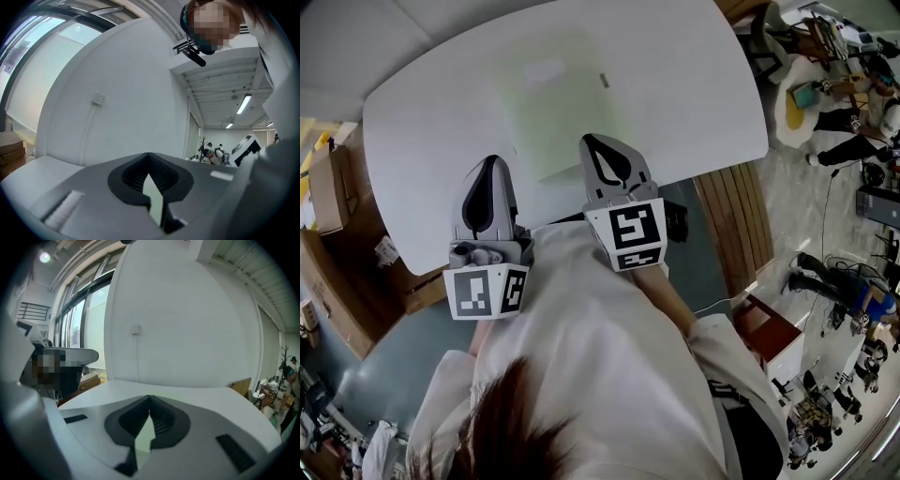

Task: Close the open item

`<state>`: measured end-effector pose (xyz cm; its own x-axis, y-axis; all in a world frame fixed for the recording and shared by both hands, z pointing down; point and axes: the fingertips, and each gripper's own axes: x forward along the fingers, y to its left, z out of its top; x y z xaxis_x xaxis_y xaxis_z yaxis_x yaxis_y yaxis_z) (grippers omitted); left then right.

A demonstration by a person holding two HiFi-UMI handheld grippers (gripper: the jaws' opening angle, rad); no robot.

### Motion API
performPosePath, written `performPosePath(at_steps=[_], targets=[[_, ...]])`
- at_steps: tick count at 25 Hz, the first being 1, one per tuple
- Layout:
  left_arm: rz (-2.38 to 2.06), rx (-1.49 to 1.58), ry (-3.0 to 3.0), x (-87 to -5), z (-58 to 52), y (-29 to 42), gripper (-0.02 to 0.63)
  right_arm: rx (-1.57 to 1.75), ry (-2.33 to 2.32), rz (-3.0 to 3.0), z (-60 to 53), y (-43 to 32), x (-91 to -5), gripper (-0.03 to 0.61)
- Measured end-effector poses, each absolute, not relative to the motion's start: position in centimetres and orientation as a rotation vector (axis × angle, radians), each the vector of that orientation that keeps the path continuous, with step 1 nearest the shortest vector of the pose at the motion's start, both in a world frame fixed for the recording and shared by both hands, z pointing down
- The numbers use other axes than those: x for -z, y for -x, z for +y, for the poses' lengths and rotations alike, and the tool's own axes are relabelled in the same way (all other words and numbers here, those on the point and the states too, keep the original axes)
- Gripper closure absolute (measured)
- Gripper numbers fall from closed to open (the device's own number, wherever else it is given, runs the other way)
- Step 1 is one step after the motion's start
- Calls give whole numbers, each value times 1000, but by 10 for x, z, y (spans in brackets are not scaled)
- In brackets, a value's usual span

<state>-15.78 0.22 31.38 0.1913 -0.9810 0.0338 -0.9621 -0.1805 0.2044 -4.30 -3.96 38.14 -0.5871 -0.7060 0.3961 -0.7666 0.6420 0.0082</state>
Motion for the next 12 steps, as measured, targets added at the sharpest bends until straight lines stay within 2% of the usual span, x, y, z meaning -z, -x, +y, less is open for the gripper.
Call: performPosePath(at_steps=[12], targets=[[-1855,125,-2281,-320,0,155,606,-244,-1213,-2483,-38,37,-383,569]])
